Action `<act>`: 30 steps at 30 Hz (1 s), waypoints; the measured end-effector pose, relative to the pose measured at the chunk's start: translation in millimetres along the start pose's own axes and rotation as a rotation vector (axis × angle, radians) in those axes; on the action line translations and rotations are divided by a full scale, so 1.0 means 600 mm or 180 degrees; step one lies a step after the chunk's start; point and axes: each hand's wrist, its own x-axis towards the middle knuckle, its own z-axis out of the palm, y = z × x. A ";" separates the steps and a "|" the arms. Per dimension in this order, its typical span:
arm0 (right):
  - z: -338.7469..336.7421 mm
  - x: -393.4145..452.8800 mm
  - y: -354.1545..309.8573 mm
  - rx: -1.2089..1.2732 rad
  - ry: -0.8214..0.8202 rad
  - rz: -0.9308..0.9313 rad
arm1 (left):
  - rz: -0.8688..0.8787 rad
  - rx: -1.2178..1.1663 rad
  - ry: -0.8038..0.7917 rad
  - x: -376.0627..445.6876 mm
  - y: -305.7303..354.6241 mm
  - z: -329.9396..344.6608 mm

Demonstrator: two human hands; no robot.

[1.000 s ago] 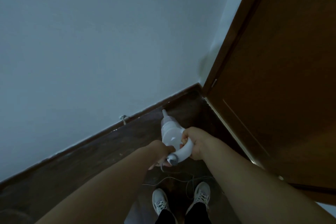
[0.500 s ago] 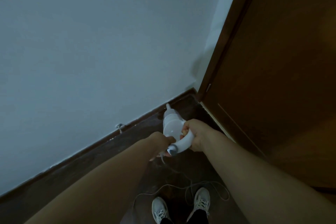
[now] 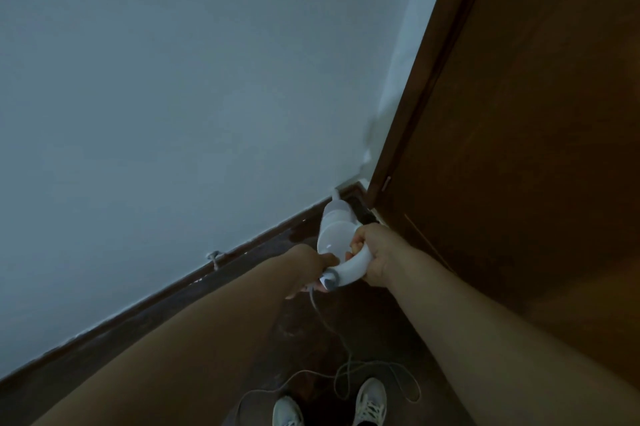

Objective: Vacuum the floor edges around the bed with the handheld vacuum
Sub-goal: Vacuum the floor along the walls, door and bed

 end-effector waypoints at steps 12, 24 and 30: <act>-0.050 0.061 -0.081 0.0217 0.0049 0.0130 | 0.0058 -0.0114 -0.0068 0.061 0.095 0.044; -0.081 0.088 -0.131 0.0097 0.0113 0.0009 | -0.0014 -0.0142 -0.0189 0.096 0.143 0.065; -0.080 0.095 -0.125 0.0025 0.0191 0.0003 | -0.0084 -0.0283 -0.0221 0.084 0.143 0.070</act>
